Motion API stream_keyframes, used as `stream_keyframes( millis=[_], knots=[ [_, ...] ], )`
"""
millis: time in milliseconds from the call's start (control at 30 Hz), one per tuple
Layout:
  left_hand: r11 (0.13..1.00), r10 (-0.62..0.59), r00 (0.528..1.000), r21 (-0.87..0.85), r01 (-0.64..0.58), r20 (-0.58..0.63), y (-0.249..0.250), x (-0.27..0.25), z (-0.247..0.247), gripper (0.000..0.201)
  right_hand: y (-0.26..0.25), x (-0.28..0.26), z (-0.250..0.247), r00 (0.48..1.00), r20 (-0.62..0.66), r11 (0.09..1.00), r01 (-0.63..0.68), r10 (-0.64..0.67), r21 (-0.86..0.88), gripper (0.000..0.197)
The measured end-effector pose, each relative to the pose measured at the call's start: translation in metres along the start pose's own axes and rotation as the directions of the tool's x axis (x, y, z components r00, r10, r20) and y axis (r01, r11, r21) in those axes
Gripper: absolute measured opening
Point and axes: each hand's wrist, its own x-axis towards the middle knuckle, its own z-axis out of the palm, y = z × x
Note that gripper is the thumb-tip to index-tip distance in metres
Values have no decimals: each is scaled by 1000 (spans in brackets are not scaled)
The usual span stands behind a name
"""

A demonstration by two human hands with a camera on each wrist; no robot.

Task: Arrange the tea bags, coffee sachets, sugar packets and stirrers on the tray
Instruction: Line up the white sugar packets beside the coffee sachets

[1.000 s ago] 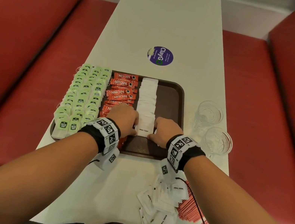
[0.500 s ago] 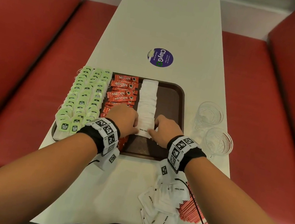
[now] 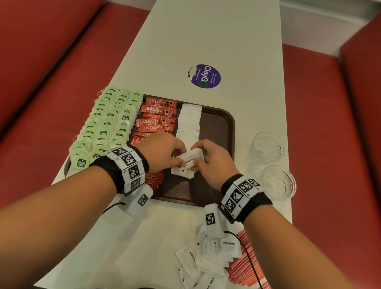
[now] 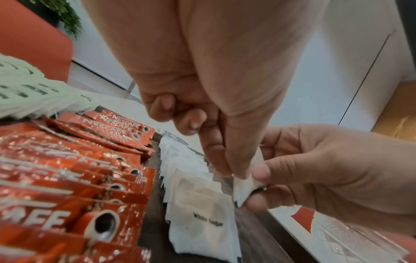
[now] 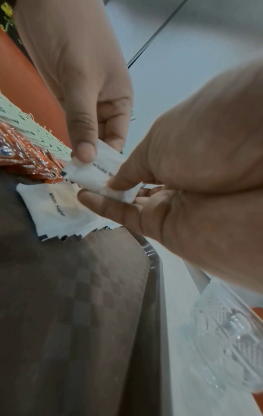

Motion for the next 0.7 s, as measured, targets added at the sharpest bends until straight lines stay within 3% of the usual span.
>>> stream_keyframes(
  millis=[133, 300, 467, 567, 700],
  knots=[
    [997, -45, 999, -56, 46, 18, -5, -1, -1, 19, 4, -1, -2, 998, 14, 986, -54, 57, -155, 19],
    [987, -146, 978, 94, 132, 151, -8, -3, 14, 23, 11, -1, 2, 971, 121, 931, -159, 208, -329, 34],
    [956, -264, 962, 148, 252, 67, -7, -3, 22, 20, 9, -1, 11, 964, 121, 854, -146, 236, -500, 57],
    [938, -286, 958, 205, 279, 2, -5, -9, 26, 41, 10, 1, 17, 970, 102, 845, -137, 219, -517, 60],
    [895, -269, 963, 376, 239, 30, -4, -10, 33, 64, 8, 3, 19, 972, 83, 846, -147, 219, -513, 54]
  ],
)
